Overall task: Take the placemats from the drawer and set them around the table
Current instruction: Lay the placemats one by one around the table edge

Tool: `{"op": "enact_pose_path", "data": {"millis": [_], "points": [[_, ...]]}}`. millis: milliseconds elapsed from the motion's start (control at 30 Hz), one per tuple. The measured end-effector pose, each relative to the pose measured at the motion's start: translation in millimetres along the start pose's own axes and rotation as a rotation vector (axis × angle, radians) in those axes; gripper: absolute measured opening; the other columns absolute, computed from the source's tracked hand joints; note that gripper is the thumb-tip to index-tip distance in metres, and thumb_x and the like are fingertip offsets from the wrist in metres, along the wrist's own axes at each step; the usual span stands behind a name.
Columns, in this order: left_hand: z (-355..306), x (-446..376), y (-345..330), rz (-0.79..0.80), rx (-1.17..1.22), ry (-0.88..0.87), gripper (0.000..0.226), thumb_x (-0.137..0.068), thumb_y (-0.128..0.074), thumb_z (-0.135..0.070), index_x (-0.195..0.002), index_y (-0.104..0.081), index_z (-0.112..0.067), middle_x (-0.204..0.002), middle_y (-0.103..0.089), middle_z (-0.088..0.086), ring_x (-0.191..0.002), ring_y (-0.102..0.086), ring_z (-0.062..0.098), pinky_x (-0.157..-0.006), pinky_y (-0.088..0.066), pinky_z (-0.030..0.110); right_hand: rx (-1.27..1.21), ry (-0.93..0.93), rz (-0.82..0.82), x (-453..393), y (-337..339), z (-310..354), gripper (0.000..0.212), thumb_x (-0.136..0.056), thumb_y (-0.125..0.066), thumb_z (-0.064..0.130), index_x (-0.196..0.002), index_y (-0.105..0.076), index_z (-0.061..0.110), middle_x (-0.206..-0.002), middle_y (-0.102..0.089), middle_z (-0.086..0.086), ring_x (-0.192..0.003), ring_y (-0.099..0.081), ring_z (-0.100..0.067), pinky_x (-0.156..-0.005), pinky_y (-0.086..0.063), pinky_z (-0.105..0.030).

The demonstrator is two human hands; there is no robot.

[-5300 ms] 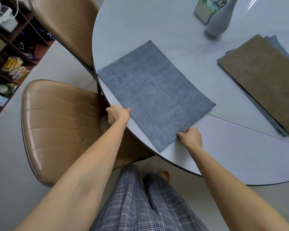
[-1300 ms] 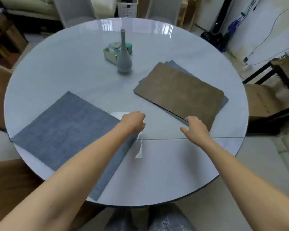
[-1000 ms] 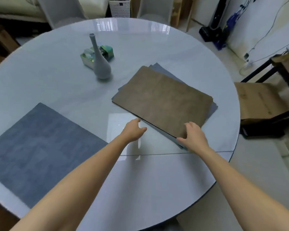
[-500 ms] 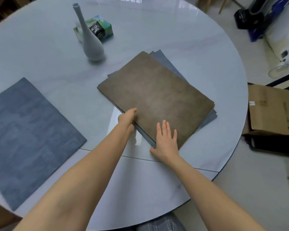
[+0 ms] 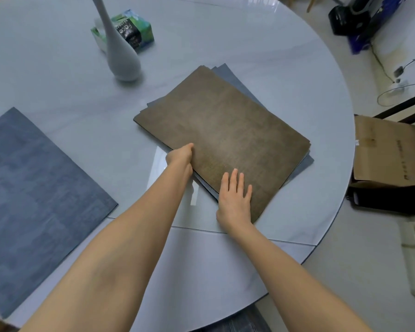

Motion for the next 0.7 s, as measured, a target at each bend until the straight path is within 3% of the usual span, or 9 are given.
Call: {"op": "enact_pose_path", "data": {"millis": [100,167,267,367,467,600,633,700], "points": [[-3.0,-1.7,-1.5,-0.053,-0.051,-0.053,0.016,-0.084,-0.067,-0.015,-0.086,-0.054,-0.005,-0.088,-0.058,0.003,-0.068,-0.054,0.016,-0.051,-0.041,0.021,-0.003,-0.008,-0.008,0.3,1.7,1.6,0.083,-0.088,-0.052,0.004,-0.150,0.003,0.005,-0.158,0.009,-0.019,-0.146,0.006,-0.036,-0.116,-0.008,-0.056],[-4.1,-3.1,-4.1,-0.050,-0.066,-0.091,0.018,-0.085,-0.065,-0.015,-0.097,-0.057,-0.004,-0.093,-0.060,0.004,-0.078,-0.056,0.021,-0.058,-0.042,0.023,0.001,-0.007,-0.013,1.9,1.1,1.5,0.081,-0.089,-0.050,0.004,-0.150,0.003,0.004,-0.158,0.010,-0.019,-0.146,0.006,-0.036,-0.116,-0.008,-0.056],[-7.0,-9.3,-6.4,-0.011,-0.003,-0.067,0.041,-0.087,-0.066,-0.013,-0.124,-0.053,0.000,-0.118,-0.062,0.009,-0.096,-0.061,0.024,-0.073,-0.045,0.023,-0.002,0.005,-0.035,2.1,-0.3,1.1,0.078,-0.090,-0.048,0.003,-0.150,0.002,0.003,-0.158,0.008,-0.020,-0.146,0.005,-0.037,-0.116,-0.008,-0.056],[-13.6,-13.7,-7.2,0.056,0.064,-0.014,0.041,-0.090,-0.065,-0.011,-0.127,-0.052,0.002,-0.122,-0.062,0.011,-0.107,-0.063,0.023,-0.076,-0.049,0.024,-0.007,-0.006,-0.059,0.4,-1.0,2.0,0.074,-0.091,-0.045,0.001,-0.151,-0.001,0.003,-0.158,0.004,-0.020,-0.146,0.002,-0.037,-0.115,-0.009,-0.057],[-16.9,-19.0,-9.3,0.091,0.038,0.006,0.039,-0.092,-0.062,-0.007,-0.129,-0.053,0.004,-0.127,-0.061,0.015,-0.113,-0.061,0.026,-0.080,-0.049,0.027,0.005,-0.040,-0.142,-2.7,-4.0,1.1,0.061,-0.089,-0.036,0.000,-0.148,-0.021,0.002,-0.156,-0.016,-0.022,-0.144,-0.018,-0.040,-0.110,-0.021,-0.059],[-15.4,-27.6,-10.7,0.111,0.031,0.014,0.037,-0.093,-0.061,-0.004,-0.127,-0.053,0.006,-0.127,-0.060,0.017,-0.114,-0.060,0.028,-0.089,-0.051,0.034,0.075,-0.054,-0.135,-9.6,-10.1,-0.7,0.057,-0.082,-0.024,0.005,-0.132,-0.052,0.000,-0.138,-0.049,-0.025,-0.125,-0.050,-0.041,-0.090,-0.045,-0.061],[-14.3,-31.1,-11.3,0.106,0.037,0.014,0.038,-0.092,-0.061,-0.005,-0.128,-0.052,0.006,-0.128,-0.059,0.017,-0.114,-0.060,0.028,-0.088,-0.051,0.034,0.077,-0.051,-0.124,-10.0,-8.2,-0.7,0.057,-0.083,-0.024,0.004,-0.133,-0.051,0.001,-0.139,-0.048,-0.025,-0.125,-0.050,-0.041,-0.091,-0.045,-0.061],[-14.1,-35.9,-13.6,0.113,0.044,0.000,0.039,-0.092,-0.061,-0.006,-0.129,-0.052,0.006,-0.128,-0.058,0.017,-0.114,-0.059,0.029,-0.088,-0.050,0.034,0.080,-0.016,-0.126,-13.9,-3.5,-4.2,0.057,-0.090,-0.025,0.001,-0.147,-0.029,0.004,-0.152,-0.027,-0.025,-0.138,-0.031,-0.042,-0.104,-0.032,-0.061]]}}
Point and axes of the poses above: each hand's wrist, its own x-axis away from the middle knuckle, its own y-axis out of the back of the hand, z = x × y, the point moved 3 cm from there along -x, towards the middle knuckle
